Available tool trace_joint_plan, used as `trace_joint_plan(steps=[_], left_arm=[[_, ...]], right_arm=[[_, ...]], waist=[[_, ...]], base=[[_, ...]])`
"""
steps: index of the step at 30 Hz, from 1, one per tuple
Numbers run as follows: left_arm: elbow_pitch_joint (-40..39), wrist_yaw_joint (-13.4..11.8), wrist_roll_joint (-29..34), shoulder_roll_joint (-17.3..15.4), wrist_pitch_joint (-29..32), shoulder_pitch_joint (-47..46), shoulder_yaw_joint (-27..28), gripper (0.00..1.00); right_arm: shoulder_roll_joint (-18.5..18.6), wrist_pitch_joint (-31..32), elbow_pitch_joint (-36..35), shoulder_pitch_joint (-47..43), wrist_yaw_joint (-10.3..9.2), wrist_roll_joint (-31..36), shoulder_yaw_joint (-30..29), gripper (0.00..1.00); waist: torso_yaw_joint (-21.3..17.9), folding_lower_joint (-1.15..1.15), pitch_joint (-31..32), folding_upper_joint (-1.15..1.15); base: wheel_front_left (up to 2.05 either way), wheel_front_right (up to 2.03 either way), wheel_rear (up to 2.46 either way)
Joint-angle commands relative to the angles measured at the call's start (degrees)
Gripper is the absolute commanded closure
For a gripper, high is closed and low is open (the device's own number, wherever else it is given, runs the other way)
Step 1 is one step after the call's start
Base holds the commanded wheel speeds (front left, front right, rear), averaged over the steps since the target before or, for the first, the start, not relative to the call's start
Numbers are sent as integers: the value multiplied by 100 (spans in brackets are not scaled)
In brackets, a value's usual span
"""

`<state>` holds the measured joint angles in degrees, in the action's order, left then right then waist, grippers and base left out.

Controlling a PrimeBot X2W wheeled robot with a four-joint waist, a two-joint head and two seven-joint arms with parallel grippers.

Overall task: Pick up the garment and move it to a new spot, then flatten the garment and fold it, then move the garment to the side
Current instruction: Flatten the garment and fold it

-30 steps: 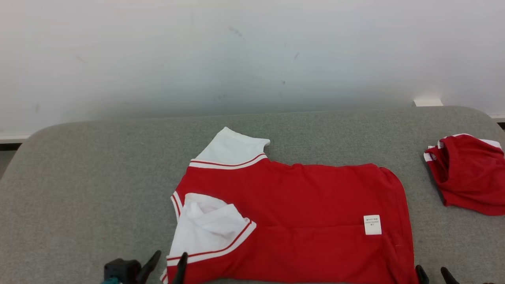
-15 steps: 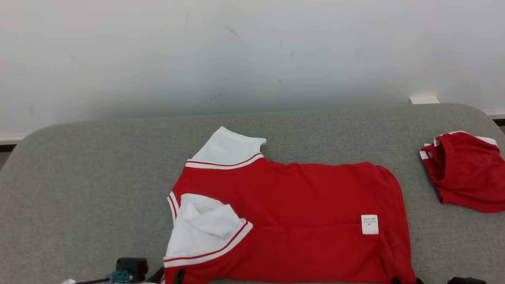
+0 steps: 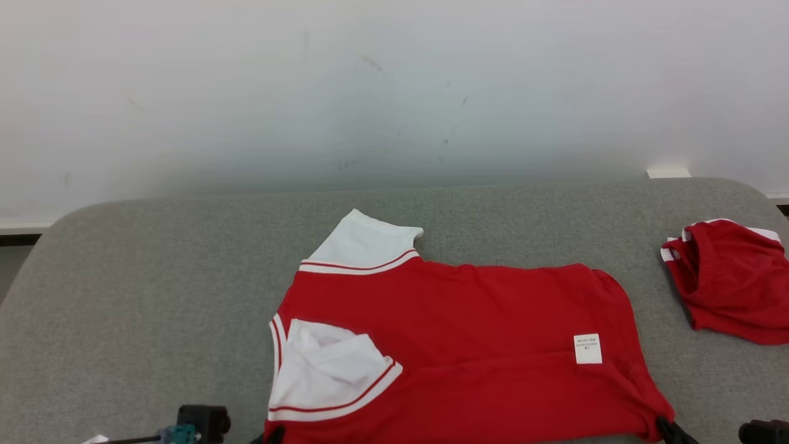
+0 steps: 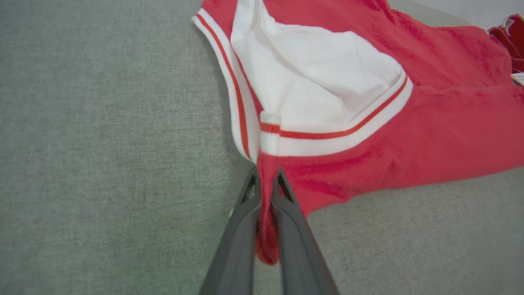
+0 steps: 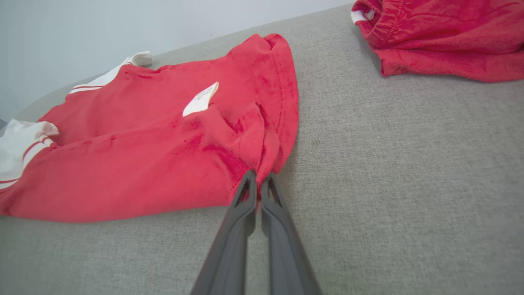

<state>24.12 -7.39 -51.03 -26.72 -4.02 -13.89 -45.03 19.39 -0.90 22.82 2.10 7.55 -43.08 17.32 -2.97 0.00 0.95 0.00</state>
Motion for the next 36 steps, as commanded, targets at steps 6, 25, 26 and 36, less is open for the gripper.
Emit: trace_joint_plan(steps=[6, 25, 26, 36], left_arm=[[-1127, -470, -136, -544, 363, 574, 57, 100], [-2540, -1134, -322, -1114, 1012, 1215, 5, 0], [-2551, -1113, -276, -1152, 1052, 1135, 2, 0], [-2479, -449, 187, -1313, 2163, -1175, 42, 0]], right_arm=[[619, 572, -945, -757, -13, -488, -276, 100], [376, 1714, -1789, -1484, -13, -358, -1134, 0], [369, 1693, -1846, -1457, -13, -332, -1177, 0], [275, 1571, -1812, 215, -13, 162, -1272, 0]], waist=[[61, 0, 34, 0], [73, 0, -66, 0], [72, 0, -63, 0], [-16, 0, -614, 0]], base=[[0, 0, 0], [0, 0, 0], [0, 0, 0], [0, 0, 0]])
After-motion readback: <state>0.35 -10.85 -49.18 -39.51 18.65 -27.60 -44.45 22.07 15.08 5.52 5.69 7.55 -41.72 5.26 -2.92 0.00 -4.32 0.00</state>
